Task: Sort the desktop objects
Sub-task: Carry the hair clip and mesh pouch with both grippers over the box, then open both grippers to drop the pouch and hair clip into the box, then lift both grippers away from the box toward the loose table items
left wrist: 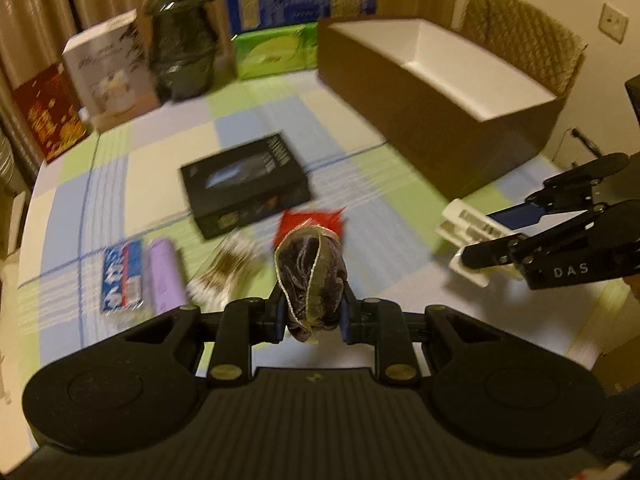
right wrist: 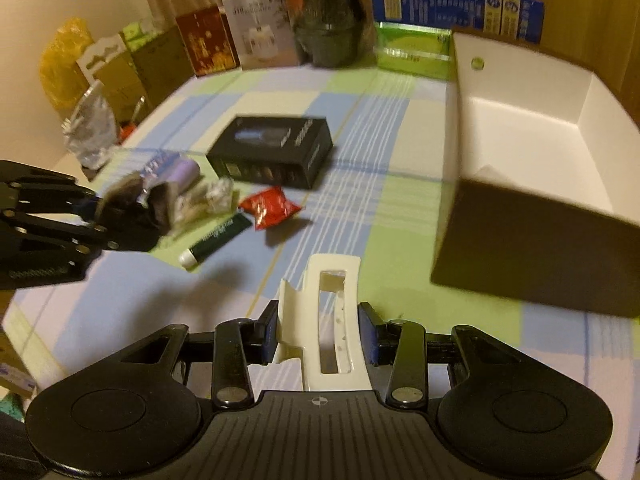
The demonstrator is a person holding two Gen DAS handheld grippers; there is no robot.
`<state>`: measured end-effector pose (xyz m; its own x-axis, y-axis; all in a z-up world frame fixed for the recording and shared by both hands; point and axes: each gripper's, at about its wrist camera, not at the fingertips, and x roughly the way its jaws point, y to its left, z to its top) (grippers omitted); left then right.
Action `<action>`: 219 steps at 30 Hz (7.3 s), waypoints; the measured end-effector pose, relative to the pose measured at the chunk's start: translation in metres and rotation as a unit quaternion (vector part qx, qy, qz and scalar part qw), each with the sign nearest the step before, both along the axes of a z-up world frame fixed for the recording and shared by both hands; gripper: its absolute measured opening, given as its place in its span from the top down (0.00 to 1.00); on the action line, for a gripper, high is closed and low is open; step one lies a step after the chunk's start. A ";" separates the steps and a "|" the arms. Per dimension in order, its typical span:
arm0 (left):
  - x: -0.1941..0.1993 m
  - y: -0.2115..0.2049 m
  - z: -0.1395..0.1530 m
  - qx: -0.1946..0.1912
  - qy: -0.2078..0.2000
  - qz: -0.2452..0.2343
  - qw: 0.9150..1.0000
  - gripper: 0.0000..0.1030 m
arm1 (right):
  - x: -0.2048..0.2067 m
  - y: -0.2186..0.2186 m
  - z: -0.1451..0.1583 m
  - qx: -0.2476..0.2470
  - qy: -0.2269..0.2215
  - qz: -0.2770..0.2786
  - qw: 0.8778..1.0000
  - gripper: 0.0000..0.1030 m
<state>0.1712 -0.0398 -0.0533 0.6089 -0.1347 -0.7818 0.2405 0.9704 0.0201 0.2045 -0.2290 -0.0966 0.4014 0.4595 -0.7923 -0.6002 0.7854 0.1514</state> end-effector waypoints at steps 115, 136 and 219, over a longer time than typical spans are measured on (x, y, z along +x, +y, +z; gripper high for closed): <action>0.276 -0.206 -0.006 0.046 0.021 -0.114 0.992 0.37 | 0.237 -0.148 0.022 -0.055 -0.100 0.020 0.993 0.24; 0.217 -0.187 0.038 0.024 0.021 -0.043 0.999 0.12 | 0.169 -0.172 0.063 0.005 -0.076 -0.035 0.996 0.02; -0.013 0.053 0.036 0.008 0.047 0.179 0.983 0.07 | 0.009 0.033 0.023 0.041 0.028 0.057 0.997 0.02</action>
<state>0.1577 0.0130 -0.0172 0.5401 0.0877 -0.8370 -0.1157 0.9928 0.0293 0.2132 -0.1963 -0.0734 0.2986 0.5635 -0.7703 -0.6731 0.6965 0.2485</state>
